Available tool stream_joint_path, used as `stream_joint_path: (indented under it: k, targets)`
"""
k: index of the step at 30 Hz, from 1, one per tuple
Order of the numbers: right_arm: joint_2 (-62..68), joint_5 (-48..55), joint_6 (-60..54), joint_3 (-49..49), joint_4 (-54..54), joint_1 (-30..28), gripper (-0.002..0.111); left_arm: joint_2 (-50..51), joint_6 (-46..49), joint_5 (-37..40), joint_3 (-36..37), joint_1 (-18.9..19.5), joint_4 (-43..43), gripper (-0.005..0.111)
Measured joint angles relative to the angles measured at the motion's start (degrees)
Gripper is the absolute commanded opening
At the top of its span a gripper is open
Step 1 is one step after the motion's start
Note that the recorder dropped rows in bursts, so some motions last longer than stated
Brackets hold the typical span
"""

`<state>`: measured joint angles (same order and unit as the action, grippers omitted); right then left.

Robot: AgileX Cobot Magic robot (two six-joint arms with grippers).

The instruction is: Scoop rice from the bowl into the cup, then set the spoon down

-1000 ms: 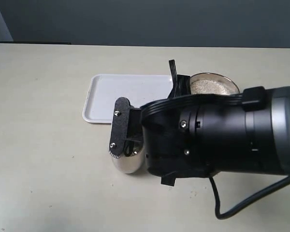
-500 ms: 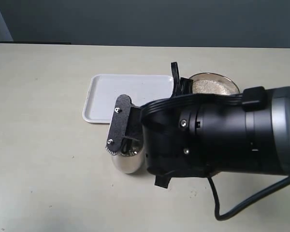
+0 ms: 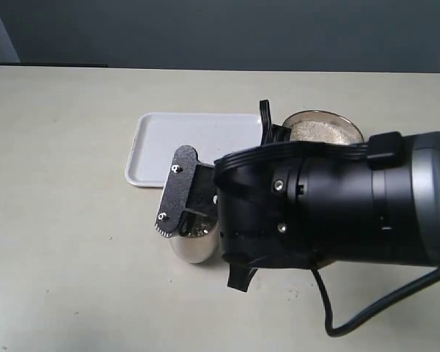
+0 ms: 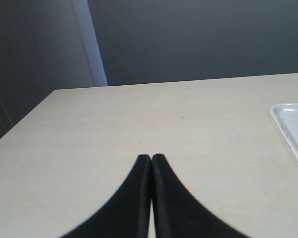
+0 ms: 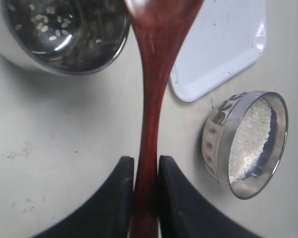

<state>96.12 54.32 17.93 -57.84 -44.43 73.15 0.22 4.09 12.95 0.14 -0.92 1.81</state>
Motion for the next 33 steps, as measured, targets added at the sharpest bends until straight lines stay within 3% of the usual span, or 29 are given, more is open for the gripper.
stream_joint_path:
  k: [9, 24, 33]
  targets:
    - [-1.50, -7.93, 0.00, 0.00, -0.24, -1.70, -0.001, 0.00, 0.00, 0.00, 0.00, 0.00, 0.00, 0.000]
    - [0.56, -39.07, 0.10, -0.59, -1.07, -24.62, -0.001, 0.00, 0.00, 0.00, 0.00, 0.00, 0.00, 0.000]
    - [6.12, -47.28, 0.10, -0.59, -1.07, -27.54, -0.001, 0.00, 0.00, 0.00, 0.00, 0.00, 0.00, 0.000]
